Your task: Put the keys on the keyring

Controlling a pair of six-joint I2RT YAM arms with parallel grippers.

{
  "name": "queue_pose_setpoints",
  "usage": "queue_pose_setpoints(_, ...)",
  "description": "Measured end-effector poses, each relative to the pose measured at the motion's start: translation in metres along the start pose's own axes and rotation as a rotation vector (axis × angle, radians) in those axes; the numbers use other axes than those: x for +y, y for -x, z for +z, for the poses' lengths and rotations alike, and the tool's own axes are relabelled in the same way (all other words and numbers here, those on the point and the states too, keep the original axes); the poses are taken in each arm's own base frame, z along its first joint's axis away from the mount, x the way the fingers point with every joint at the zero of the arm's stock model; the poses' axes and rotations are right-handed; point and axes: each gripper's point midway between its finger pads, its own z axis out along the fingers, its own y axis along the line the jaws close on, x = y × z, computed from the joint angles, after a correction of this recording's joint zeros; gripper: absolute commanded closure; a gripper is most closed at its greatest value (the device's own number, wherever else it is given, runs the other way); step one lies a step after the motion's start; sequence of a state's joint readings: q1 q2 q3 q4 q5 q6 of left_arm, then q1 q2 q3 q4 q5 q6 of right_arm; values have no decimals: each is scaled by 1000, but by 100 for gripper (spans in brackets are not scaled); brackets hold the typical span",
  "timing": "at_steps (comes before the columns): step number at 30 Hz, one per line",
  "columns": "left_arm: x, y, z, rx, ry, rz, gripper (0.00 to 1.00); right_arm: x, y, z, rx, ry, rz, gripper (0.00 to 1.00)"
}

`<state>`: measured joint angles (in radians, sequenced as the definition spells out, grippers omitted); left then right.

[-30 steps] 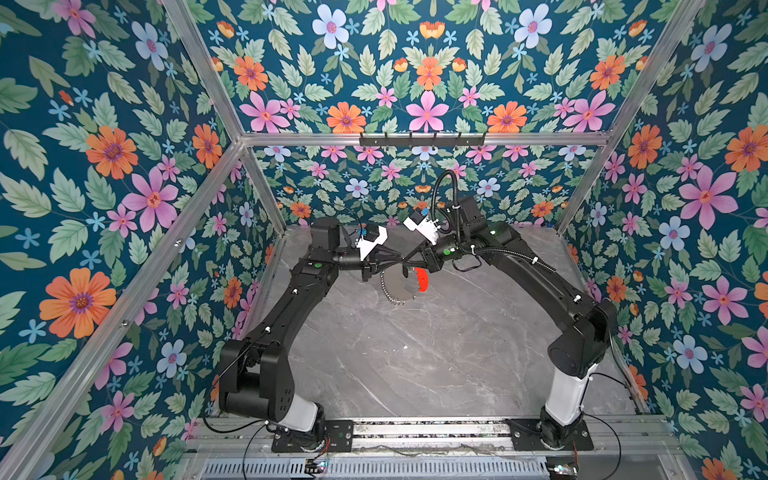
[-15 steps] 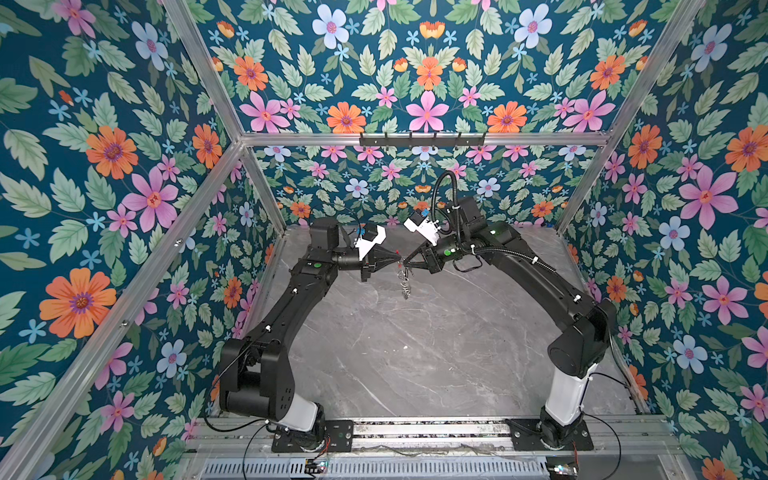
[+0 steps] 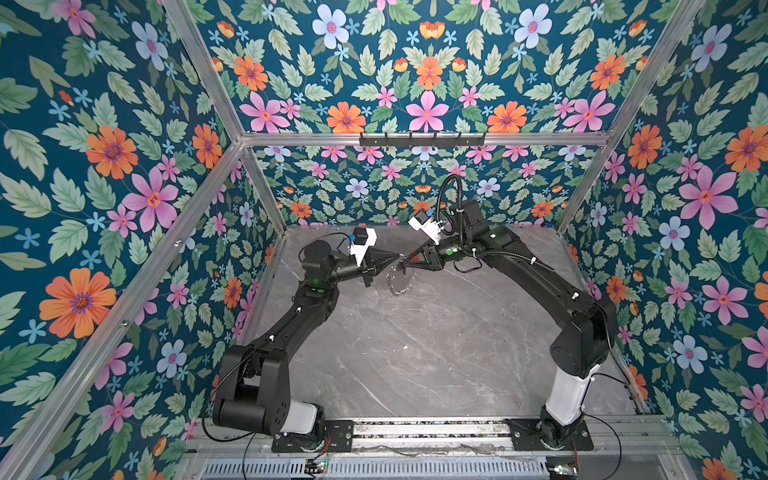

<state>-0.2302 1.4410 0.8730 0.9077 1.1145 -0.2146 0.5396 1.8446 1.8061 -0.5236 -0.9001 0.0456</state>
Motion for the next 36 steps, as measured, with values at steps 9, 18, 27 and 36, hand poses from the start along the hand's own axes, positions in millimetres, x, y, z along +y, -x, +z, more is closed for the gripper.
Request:
queue_pose_setpoints(9,5,24,-2,-232,17,-86,100,12,15,-6,-67,82,17,90)
queue_pose_setpoints(18,-6,42,-4,-302,-9,-64,100,12,28,-19,-113,95,17,74)
queue_pose_setpoints(27,-5,42,-4,-305,-8,-68,100,27,37,-33,-152,109,-35,73)
queue_pose_setpoints(36,-4,41,-3,-303,-5,-75,100,38,45,-36,-169,144,-58,77)
